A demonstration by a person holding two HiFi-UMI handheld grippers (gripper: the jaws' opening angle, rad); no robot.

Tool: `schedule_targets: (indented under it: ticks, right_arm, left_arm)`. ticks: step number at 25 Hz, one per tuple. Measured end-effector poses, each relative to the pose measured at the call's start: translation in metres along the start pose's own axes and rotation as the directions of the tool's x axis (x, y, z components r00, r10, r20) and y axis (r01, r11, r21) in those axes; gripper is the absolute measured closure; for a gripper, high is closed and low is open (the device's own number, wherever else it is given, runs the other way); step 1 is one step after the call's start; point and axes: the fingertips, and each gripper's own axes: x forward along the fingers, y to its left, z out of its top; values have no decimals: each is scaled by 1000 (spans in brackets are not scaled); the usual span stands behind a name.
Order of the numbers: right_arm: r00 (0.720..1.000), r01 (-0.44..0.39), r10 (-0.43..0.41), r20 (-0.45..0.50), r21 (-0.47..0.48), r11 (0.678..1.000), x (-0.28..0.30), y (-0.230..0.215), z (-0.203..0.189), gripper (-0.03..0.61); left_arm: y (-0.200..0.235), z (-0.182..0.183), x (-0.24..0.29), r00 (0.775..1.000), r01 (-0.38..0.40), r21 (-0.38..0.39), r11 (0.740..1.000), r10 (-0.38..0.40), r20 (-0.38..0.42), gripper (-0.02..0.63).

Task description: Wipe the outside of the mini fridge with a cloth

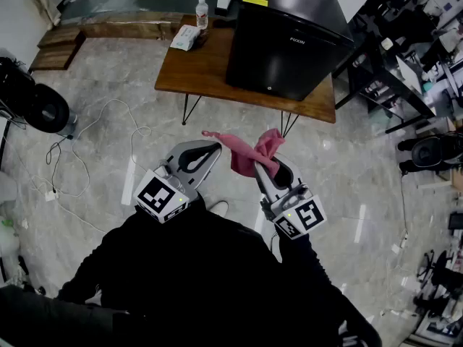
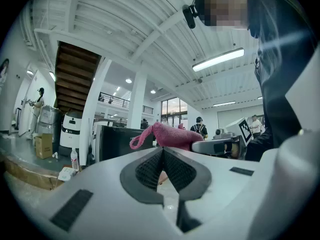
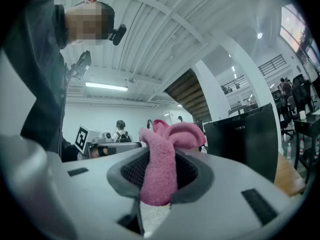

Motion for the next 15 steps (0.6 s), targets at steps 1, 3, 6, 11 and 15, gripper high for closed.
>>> schedule_targets:
  ticks: [1,3,6,11,15]
  right_arm:
    - [1000,2,-2,2,-1,1000,0,0,0,483]
    - [1000,6,-6,3,-1,1000,1,-1,0,483]
    - [1000,4,-4,-8,8,1000,3,0,-2,483]
    - [1000,13,-13,-1,26,1000,0,-6,-1,483]
    - [1000,28,-28,3,66,997,-5,-14,-2,482]
  left_arm:
    - [1,0,0,1000,1,0,1000,-1,-1,606]
    - [1,-1,1,1000,3,-2,1000,-3,-5,607]
    - [2,-2,-2,1000,2,-12,1000,-2,-16,607]
    - [2,-7,-2,999,-18,-19,1000,17,-35,607]
    - [2,-6,4,999,-26,-35,999,24,-45,607]
